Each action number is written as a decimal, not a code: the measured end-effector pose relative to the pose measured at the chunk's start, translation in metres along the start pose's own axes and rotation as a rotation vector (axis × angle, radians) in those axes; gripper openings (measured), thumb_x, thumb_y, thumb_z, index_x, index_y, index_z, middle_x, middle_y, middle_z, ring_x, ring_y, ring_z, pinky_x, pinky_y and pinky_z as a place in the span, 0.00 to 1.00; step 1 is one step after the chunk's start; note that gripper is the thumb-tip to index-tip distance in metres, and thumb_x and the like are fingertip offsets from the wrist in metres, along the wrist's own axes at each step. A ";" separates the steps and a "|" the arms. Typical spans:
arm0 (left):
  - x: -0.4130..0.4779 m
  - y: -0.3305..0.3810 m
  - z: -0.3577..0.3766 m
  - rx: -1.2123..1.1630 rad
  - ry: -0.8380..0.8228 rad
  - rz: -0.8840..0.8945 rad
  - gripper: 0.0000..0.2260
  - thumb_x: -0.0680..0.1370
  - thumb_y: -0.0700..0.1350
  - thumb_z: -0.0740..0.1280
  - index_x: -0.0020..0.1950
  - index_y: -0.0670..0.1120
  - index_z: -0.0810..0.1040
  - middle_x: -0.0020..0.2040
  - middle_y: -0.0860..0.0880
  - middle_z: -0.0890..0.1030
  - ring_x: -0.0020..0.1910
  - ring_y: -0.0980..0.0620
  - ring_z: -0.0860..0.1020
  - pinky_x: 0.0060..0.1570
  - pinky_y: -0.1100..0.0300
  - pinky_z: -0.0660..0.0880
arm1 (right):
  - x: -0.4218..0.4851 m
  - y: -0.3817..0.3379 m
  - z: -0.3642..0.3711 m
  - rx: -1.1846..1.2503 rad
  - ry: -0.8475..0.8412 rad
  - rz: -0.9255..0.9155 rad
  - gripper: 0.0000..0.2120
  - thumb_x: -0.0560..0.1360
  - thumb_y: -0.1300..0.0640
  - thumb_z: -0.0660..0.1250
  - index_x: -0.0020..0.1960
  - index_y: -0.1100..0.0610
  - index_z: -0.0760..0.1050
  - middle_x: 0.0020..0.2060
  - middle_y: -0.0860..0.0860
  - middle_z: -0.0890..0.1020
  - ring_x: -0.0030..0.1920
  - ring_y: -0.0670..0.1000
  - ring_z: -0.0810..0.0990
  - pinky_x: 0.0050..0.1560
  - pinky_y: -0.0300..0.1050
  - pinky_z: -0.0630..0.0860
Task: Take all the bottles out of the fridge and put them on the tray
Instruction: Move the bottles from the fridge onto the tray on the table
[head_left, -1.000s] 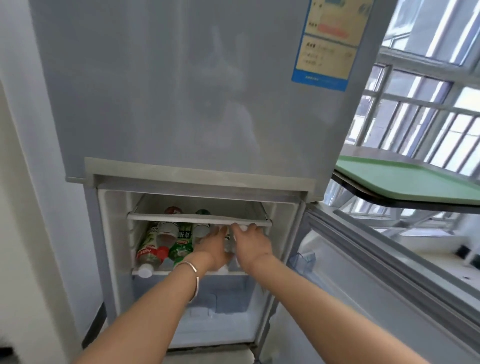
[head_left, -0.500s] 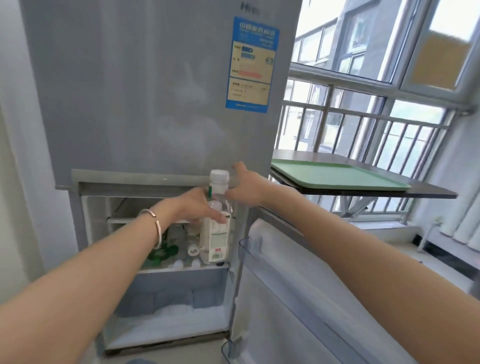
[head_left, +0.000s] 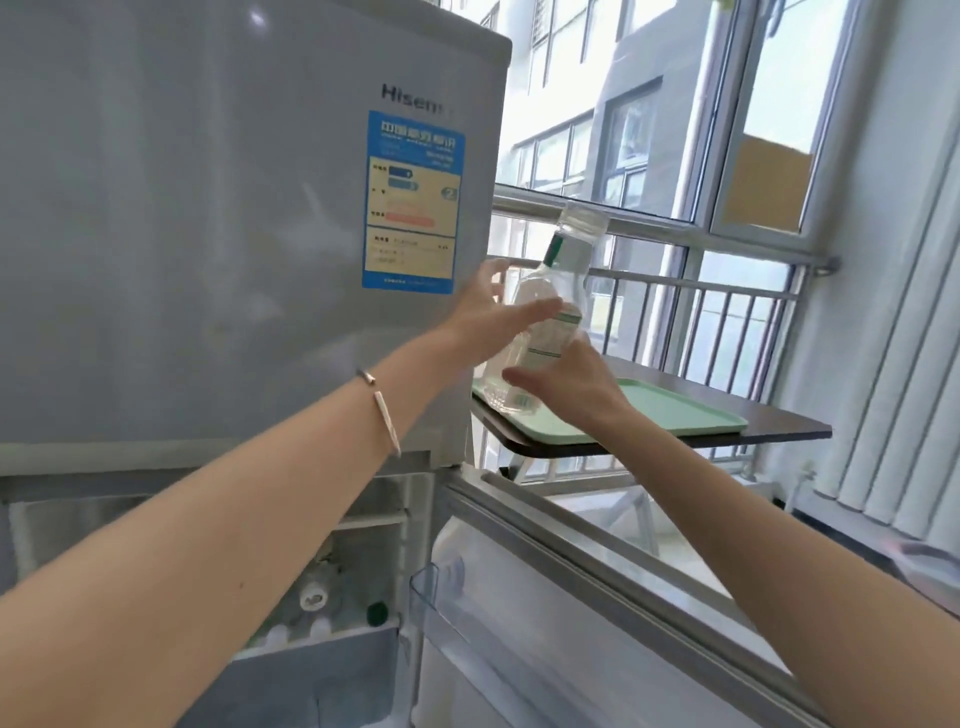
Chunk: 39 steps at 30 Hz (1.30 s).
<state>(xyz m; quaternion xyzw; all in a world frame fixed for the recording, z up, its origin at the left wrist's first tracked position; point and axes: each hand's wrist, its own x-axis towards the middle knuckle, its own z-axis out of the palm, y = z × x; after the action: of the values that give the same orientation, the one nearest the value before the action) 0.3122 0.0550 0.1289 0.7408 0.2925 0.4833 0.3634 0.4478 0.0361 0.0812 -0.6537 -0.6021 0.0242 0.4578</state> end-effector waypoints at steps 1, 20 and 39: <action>0.010 -0.007 0.008 -0.052 -0.001 -0.039 0.36 0.74 0.54 0.70 0.76 0.47 0.57 0.75 0.43 0.63 0.71 0.44 0.67 0.68 0.47 0.68 | 0.015 0.012 0.002 0.006 0.027 0.029 0.42 0.54 0.36 0.71 0.61 0.57 0.72 0.45 0.49 0.82 0.44 0.49 0.83 0.44 0.48 0.83; 0.085 -0.125 0.070 -0.035 -0.089 -0.257 0.30 0.82 0.57 0.49 0.79 0.45 0.46 0.80 0.46 0.52 0.79 0.48 0.52 0.77 0.51 0.49 | 0.134 0.079 0.081 -0.280 -0.132 0.158 0.23 0.76 0.46 0.59 0.67 0.56 0.72 0.66 0.58 0.73 0.59 0.59 0.77 0.51 0.47 0.73; -0.067 -0.067 -0.039 0.445 -0.296 -0.254 0.19 0.84 0.48 0.48 0.48 0.44 0.76 0.47 0.49 0.77 0.50 0.52 0.71 0.41 0.75 0.67 | -0.025 -0.037 0.076 -0.423 -0.534 -0.097 0.14 0.78 0.54 0.60 0.49 0.63 0.79 0.43 0.60 0.85 0.44 0.59 0.85 0.44 0.50 0.83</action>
<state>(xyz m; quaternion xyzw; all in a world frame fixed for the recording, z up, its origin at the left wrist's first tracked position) 0.2458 0.0499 0.0510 0.8223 0.4253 0.2445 0.2883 0.3680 0.0538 0.0477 -0.6751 -0.7229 0.0473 0.1390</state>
